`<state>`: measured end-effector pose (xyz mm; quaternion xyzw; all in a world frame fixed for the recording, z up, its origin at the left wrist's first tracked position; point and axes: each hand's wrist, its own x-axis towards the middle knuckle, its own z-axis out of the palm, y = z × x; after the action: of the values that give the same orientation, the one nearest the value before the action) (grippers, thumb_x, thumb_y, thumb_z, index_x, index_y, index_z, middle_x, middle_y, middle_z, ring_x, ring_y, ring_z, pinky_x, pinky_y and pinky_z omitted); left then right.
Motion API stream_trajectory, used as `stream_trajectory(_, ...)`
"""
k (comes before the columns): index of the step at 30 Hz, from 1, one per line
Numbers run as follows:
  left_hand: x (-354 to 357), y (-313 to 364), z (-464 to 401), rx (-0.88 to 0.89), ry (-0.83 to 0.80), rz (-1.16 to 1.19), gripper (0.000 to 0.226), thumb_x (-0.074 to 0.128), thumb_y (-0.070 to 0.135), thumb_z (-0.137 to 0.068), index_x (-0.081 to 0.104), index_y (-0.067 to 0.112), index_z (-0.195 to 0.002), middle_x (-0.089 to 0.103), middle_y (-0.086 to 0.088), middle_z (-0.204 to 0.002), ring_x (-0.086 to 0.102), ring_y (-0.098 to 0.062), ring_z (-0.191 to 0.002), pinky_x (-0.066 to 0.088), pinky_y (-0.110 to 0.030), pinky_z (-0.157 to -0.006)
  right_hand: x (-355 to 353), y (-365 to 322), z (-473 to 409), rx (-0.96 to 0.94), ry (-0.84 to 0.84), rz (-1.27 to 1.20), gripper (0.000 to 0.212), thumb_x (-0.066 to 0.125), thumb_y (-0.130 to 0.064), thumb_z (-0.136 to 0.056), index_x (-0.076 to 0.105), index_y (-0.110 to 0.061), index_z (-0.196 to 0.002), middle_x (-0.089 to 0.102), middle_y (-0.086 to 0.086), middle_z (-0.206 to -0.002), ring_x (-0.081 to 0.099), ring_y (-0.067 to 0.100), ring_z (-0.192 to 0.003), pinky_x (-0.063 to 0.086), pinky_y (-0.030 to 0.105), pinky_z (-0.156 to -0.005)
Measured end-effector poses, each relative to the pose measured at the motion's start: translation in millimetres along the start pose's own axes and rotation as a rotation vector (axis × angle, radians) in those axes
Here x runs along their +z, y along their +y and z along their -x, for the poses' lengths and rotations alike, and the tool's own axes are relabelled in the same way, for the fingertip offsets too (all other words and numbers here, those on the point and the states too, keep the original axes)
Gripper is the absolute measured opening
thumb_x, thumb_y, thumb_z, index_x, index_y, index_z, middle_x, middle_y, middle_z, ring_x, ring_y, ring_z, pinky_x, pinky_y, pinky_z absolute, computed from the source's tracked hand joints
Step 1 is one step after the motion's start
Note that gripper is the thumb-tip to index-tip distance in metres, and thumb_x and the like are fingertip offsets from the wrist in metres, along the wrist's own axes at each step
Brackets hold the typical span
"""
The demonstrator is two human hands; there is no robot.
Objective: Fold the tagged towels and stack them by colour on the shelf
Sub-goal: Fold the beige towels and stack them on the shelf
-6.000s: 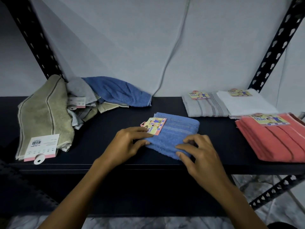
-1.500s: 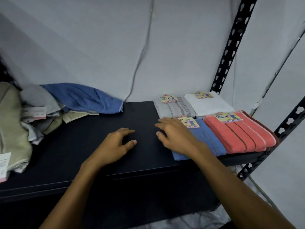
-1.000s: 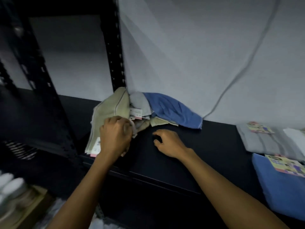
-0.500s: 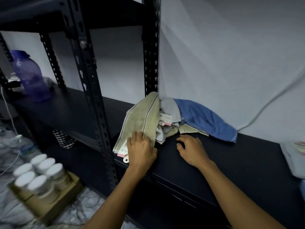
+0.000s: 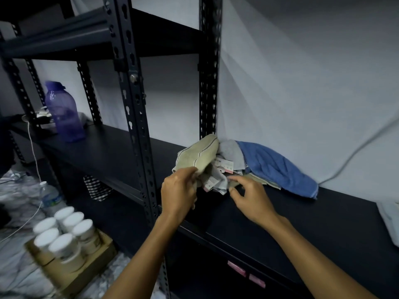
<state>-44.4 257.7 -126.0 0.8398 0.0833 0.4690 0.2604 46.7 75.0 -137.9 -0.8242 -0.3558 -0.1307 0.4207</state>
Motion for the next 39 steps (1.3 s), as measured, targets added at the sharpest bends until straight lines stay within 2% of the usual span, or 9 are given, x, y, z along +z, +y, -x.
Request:
stream_trajectory(7, -13.1, 15.7, -45.2, -0.009, -0.142, 0.324, 0.015, 0.065, 0.002, -0.091, 0.076, 0.01, -0.099, 0.074, 0.005, -0.086, 0.069, -0.005, -0.08, 0.056, -0.023, -0.071, -26.5, -36.6, -71.4, -0.214, -0.204, 0.059, 0.067, 0.061, -0.004, -0.09, 0.041, -0.036, -0.146, 0.034, -0.002, -0.155, 0.029, 0.012, -0.143, 0.024, 0.029, -0.117)
stream_trajectory(10, -17.3, 22.7, -53.1, 0.008, -0.151, 0.388, 0.019, 0.066, 0.001, -0.09, 0.076, 0.015, -0.097, 0.074, 0.009, -0.086, 0.069, -0.004, -0.081, 0.056, -0.024, -0.072, -33.6, -46.7, -100.8, -0.173, -0.347, 0.19, 0.052, 0.062, -0.009, -0.092, 0.055, -0.035, -0.136, 0.03, 0.004, -0.158, 0.027, 0.021, -0.145, 0.027, 0.039, -0.117)
stream_trajectory(14, -22.1, 26.8, -56.8, 0.023, -0.167, 0.369, 0.028, 0.073, 0.008, -0.086, 0.071, 0.032, -0.101, 0.071, 0.017, -0.085, 0.068, 0.0, -0.081, 0.056, -0.02, -0.069, -39.3, -64.1, -125.4, -0.151, -0.252, 0.119, 0.026, 0.056, -0.001, -0.09, 0.074, -0.014, -0.105, 0.066, 0.009, -0.122, 0.058, 0.025, -0.116, 0.045, 0.037, -0.099)
stream_trajectory(17, -20.2, 24.7, -60.9, 0.019, -0.199, 0.113, 0.042, 0.076, 0.019, -0.079, 0.065, 0.032, -0.118, 0.068, 0.013, -0.098, 0.064, -0.006, -0.087, 0.055, -0.027, -0.074, -46.6, -72.6, -139.7, -0.126, -0.156, 0.053, 0.03, 0.053, 0.001, -0.088, 0.075, -0.017, -0.099, 0.072, 0.002, -0.103, 0.064, 0.017, -0.1, 0.051, 0.033, -0.09)
stream_trajectory(21, -20.4, 34.7, -76.1, -0.084, -0.092, 0.004, 0.016, 0.068, 0.021, -0.083, 0.074, 0.025, -0.098, 0.071, 0.005, -0.08, 0.064, -0.016, -0.071, 0.049, -0.03, -0.059, -65.3, -79.6, -146.0, -0.155, -0.026, -0.015, 0.037, 0.049, 0.006, -0.086, 0.075, -0.018, -0.096, 0.071, -0.005, -0.096, 0.063, 0.012, -0.095, 0.047, 0.02, -0.081)
stream_trajectory(25, -18.0, 44.1, -104.4, -0.215, -0.022, 0.409, 0.015, 0.064, 0.016, -0.088, 0.076, 0.023, -0.088, 0.072, 0.005, -0.075, 0.068, -0.013, -0.071, 0.052, -0.03, -0.06, -92.6, -79.9, -145.8, -0.177, 0.113, -0.078, 0.039, 0.047, 0.005, -0.089, 0.072, -0.024, -0.094, 0.071, -0.003, -0.091, 0.062, 0.011, -0.078, 0.047, 0.021, -0.069)
stream_trajectory(31, -13.2, 84.7, -143.4, -0.174, -0.125, 0.964, 0.017, 0.06, -0.002, -0.09, 0.073, 0.008, -0.087, 0.072, 0.001, -0.072, 0.065, -0.009, -0.066, 0.05, -0.02, -0.06, -137.3, -86.7, -131.9, -0.169, 0.219, -0.286, 0.036, 0.054, 0.008, -0.088, 0.072, -0.024, -0.091, 0.071, -0.009, -0.092, 0.066, 0.007, -0.091, 0.053, 0.023, -0.085)
stream_trajectory(35, 6.0, 120.1, -169.9, -0.01, -0.175, 0.835, 0.011, 0.065, 0.003, -0.081, 0.074, 0.005, -0.077, 0.071, -0.008, -0.069, 0.062, -0.012, -0.066, 0.047, -0.029, -0.059, -158.4, -91.9, -105.0, -0.125, 0.168, -0.354, 0.01, 0.066, -0.016, -0.091, 0.073, -0.021, -0.096, 0.071, -0.009, -0.089, 0.066, 0.013, -0.091, 0.055, 0.034, -0.082)
stream_trajectory(39, 26.6, 161.2, -197.2, 0.089, -0.27, 0.622, 0.013, 0.065, 0.024, -0.067, 0.074, 0.021, -0.076, 0.071, -0.004, -0.064, 0.065, -0.016, -0.06, 0.054, -0.037, -0.06, -170.8, -81.9, -87.2, 0.025, 0.129, -0.309, 0.041, 0.077, -0.046, -0.078, 0.064, -0.026, -0.111, 0.069, -0.009, -0.103, 0.067, 0.008, -0.095, 0.055, 0.032, -0.084)
